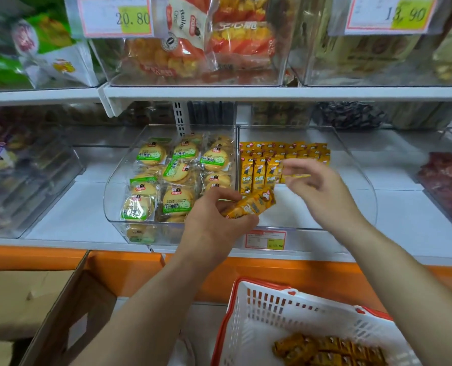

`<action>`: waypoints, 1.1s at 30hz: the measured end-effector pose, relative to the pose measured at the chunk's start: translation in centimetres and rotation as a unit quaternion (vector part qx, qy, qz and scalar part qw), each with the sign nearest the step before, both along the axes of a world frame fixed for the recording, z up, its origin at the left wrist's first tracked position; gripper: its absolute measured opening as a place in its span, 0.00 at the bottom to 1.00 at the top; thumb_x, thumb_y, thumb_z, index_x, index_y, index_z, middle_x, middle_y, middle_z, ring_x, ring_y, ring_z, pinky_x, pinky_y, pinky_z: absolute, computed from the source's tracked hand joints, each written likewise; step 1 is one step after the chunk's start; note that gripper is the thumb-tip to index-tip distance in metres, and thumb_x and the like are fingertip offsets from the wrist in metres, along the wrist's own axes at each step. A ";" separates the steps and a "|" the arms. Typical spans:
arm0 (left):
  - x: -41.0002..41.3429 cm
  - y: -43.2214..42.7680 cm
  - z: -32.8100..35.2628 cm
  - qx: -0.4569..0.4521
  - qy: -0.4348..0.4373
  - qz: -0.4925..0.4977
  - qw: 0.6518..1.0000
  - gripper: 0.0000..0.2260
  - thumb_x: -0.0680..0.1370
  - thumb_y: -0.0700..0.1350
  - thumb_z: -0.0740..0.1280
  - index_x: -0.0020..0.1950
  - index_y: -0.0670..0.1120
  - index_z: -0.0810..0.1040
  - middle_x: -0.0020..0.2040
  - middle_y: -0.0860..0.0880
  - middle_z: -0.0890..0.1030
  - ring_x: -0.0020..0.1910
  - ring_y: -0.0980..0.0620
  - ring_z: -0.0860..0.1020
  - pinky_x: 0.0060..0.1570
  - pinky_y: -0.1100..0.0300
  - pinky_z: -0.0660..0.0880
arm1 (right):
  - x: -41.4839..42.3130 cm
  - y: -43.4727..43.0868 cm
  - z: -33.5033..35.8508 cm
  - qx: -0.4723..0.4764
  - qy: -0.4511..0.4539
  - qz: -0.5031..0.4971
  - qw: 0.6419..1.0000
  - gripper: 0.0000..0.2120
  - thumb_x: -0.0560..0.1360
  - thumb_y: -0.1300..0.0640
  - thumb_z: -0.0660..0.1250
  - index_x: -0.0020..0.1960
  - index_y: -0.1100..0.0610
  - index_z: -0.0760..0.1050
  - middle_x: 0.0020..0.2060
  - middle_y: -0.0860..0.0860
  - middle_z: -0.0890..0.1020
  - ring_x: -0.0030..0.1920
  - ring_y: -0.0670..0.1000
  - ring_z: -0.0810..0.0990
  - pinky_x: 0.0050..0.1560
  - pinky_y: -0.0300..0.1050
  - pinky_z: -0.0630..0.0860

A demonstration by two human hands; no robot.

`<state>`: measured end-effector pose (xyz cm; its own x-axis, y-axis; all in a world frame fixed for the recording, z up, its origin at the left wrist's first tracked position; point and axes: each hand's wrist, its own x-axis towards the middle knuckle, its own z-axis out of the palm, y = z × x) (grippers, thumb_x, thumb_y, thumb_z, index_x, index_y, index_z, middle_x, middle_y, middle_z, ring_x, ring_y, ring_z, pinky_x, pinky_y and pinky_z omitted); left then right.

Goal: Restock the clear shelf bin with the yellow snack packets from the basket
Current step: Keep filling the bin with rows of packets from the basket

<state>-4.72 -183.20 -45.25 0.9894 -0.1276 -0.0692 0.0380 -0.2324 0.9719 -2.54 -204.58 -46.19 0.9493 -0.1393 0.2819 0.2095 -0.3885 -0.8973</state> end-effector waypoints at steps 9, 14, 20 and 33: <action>-1.2 -1.4 0.7 0.006 -0.018 -0.027 0.999 0.22 0.69 0.41 0.81 0.59 0.51 0.78 0.45 0.50 0.86 0.40 0.54 0.85 0.37 0.65 0.79 | -7.0 1.8 -0.6 -0.008 0.037 0.059 0.998 0.15 0.76 0.62 0.70 0.55 0.42 0.78 0.55 0.43 0.81 0.47 0.49 0.82 0.45 0.38 0.76; -1.4 -2.2 1.1 -0.078 0.011 -0.028 0.996 0.18 0.72 0.39 0.79 0.59 0.45 0.78 0.50 0.44 0.86 0.43 0.50 0.86 0.36 0.63 0.80 | -8.4 2.0 -0.5 -0.014 0.073 0.075 0.994 0.08 0.76 0.60 0.70 0.48 0.47 0.78 0.41 0.49 0.85 0.42 0.59 0.81 0.42 0.52 0.76; -1.9 -2.8 1.0 -0.055 0.000 -0.051 0.997 0.11 0.74 0.43 0.78 0.54 0.49 0.81 0.48 0.48 0.86 0.44 0.51 0.86 0.39 0.61 0.82 | -8.1 2.2 -0.5 0.072 0.009 -0.032 0.997 0.09 0.77 0.54 0.70 0.53 0.42 0.76 0.46 0.39 0.82 0.44 0.49 0.84 0.49 0.57 0.81; 0.0 -2.3 0.6 0.076 -0.105 0.039 0.991 0.17 0.74 0.49 0.77 0.61 0.52 0.77 0.51 0.58 0.81 0.47 0.58 0.81 0.44 0.61 0.81 | -0.5 -1.0 2.4 0.010 0.004 0.023 1.000 0.17 0.73 0.65 0.74 0.52 0.45 0.77 0.47 0.49 0.77 0.41 0.52 0.81 0.44 0.49 0.81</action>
